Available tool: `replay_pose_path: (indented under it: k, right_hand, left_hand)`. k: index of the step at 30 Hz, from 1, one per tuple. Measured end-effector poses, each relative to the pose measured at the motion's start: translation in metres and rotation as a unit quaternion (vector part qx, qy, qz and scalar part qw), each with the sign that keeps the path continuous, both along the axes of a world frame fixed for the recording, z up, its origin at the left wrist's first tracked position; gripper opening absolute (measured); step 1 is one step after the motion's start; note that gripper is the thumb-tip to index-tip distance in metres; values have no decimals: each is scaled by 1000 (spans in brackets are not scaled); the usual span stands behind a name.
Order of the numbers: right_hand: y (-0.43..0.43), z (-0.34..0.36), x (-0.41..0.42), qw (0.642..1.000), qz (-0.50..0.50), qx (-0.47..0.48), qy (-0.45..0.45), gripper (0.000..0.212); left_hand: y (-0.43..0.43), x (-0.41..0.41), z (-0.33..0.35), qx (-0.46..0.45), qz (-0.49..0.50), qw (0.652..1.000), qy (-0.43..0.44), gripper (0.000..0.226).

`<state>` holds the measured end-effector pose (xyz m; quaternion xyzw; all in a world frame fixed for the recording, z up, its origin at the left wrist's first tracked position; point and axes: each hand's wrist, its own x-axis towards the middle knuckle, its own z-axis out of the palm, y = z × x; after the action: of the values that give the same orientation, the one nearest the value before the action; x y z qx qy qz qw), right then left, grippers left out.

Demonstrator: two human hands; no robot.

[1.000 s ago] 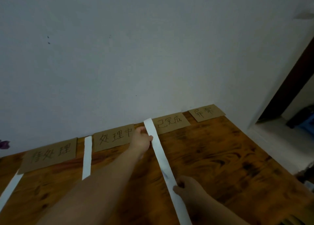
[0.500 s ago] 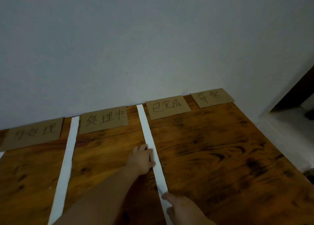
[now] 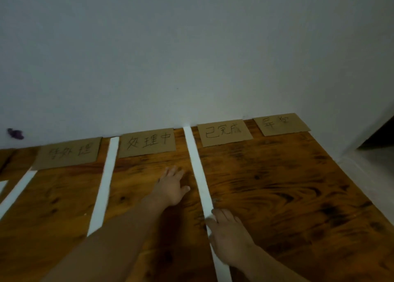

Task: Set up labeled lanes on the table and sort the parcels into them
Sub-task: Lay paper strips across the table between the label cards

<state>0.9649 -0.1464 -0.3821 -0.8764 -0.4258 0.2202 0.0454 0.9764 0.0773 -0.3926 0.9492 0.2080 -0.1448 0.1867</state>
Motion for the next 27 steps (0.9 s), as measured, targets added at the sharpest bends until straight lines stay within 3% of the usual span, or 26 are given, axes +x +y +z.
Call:
replay_pose_path:
  k: [4, 11, 15, 20, 27]
  right_hand:
    - [41, 24, -5, 996, 61, 26, -62, 43]
    - [152, 60, -78, 988, 145, 52, -23, 49]
    - [213, 70, -142, 981, 174, 71, -36, 46]
    - [287, 66, -233, 980, 182, 77, -3, 47]
    - [341, 28, -317, 986, 144, 13, 84, 54]
  left_hand:
    - [43, -68, 31, -2, 64, 998, 13, 71]
    - [126, -226, 78, 36, 217, 975, 34, 67]
    - [169, -312, 93, 52, 229, 971, 38, 56]
    - [234, -424, 70, 9, 293, 955, 35, 63]
    - [263, -483, 6, 2, 278, 958, 64, 40]
